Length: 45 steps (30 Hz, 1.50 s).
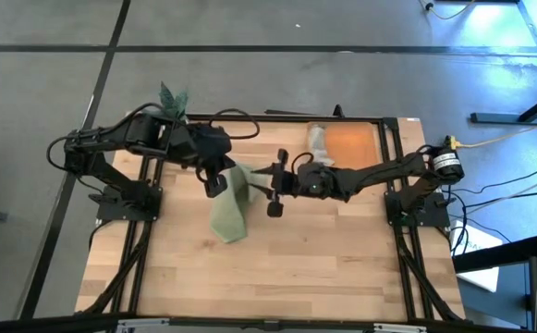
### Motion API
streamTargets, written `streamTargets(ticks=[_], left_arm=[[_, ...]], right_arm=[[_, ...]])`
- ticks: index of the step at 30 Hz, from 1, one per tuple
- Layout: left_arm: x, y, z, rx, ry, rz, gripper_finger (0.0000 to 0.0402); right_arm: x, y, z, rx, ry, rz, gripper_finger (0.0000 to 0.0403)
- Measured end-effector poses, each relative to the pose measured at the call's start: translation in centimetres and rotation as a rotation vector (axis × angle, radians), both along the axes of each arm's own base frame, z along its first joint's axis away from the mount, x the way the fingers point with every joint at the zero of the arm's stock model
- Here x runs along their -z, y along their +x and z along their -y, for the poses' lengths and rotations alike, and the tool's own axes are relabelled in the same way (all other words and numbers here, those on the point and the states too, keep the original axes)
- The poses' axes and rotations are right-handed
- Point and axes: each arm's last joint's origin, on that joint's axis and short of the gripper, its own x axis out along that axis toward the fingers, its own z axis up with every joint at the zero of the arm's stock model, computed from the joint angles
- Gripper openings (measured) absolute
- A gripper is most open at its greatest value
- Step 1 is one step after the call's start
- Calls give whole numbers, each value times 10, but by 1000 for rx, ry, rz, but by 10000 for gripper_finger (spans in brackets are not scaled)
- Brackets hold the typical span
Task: Roll microfiber towels into tight, uniform cylinder then place into a basket
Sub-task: Fold the green microfiber towel
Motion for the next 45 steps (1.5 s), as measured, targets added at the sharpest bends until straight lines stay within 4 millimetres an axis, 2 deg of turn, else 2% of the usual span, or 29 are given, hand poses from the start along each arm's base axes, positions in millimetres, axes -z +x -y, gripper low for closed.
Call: streamTargets(ticks=[9, 14, 20, 28, 34, 45], left_arm=[[0, 0, -1, -16, 16, 1, 0], [-1, 1, -2, -90, 2, 31, 0], [-4, 13, -1, -105, -7, 119, 0], [11, 35, 0, -61, 43, 43, 0], [12, 37, -4, -68, 71, 39, 0], [-14, 22, -5, -40, 108, 122, 0]], right_arm=[[-6, 0, -2, 29, 55, 73, 159], [-6, 0, -3, 35, 77, 84, 159], [-6, -1, 1, 158, 61, 89, 159], [-5, -3, 5, 309, 38, 83, 159], [1, -5, 4, 371, 11, 20, 159], [8, -7, 4, 416, 38, -35, 159]])
